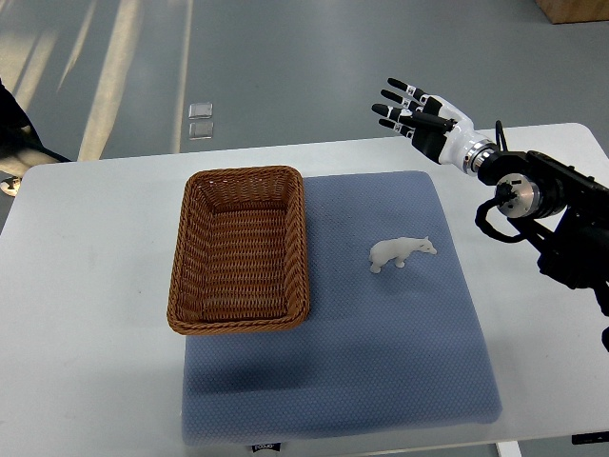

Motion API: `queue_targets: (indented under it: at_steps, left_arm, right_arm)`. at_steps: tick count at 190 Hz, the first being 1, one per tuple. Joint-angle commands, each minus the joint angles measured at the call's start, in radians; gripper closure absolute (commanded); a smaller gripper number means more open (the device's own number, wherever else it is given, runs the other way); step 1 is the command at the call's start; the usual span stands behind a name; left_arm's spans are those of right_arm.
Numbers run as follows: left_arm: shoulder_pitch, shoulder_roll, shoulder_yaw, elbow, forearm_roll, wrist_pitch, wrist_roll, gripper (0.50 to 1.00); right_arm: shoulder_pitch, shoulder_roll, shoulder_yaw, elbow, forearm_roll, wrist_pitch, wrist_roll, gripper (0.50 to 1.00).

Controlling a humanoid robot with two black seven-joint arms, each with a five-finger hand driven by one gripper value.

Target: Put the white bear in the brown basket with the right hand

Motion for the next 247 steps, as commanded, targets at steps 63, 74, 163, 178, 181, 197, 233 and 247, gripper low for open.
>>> queue_targets:
  at_steps: [63, 74, 163, 178, 181, 197, 233, 247]
  left_arm:
    - [0.001, 0.0, 0.002, -0.005, 0.0, 0.001, 0.0, 0.5]
    - [0.0, 0.0, 0.002, -0.001, 0.0, 0.001, 0.0, 0.5]
    - [0.0, 0.0, 0.002, 0.001, -0.001, 0.001, 0.0, 0.5]
    - [0.0, 0.0, 0.002, -0.001, 0.0, 0.001, 0.0, 0.5]
    - [0.0, 0.0, 0.002, -0.001, -0.001, 0.001, 0.0, 0.5]
    - [0.0, 0.0, 0.001, -0.001, -0.001, 0.001, 0.0, 0.5]
    - [0.0, 0.0, 0.002, -0.001, -0.001, 0.001, 0.0, 0.5]
    - [0.0, 0.0, 0.002, -0.001, 0.0, 0.001, 0.0, 0.5]
  right_arm:
    - [0.006, -0.02, -0.003, 0.017, -0.155, 0.025, 0.008, 0.572]
    - [0.008, -0.031, -0.003, 0.032, -0.219, 0.034, 0.009, 0.572]
    - [0.009, -0.204, -0.006, 0.218, -0.761, 0.277, 0.009, 0.572]
    - [0.008, -0.242, -0.006, 0.279, -0.821, 0.324, 0.011, 0.572]
    - [0.008, -0.25, -0.006, 0.297, -0.836, 0.337, 0.011, 0.572]
    - [0.008, -0.281, -0.008, 0.37, -0.913, 0.363, 0.02, 0.572]
    - [-0.006, -0.322, -0.012, 0.508, -1.078, 0.352, 0.025, 0.572]
    - [-0.011, -0.331, -0.026, 0.526, -1.118, 0.331, 0.025, 0.574]
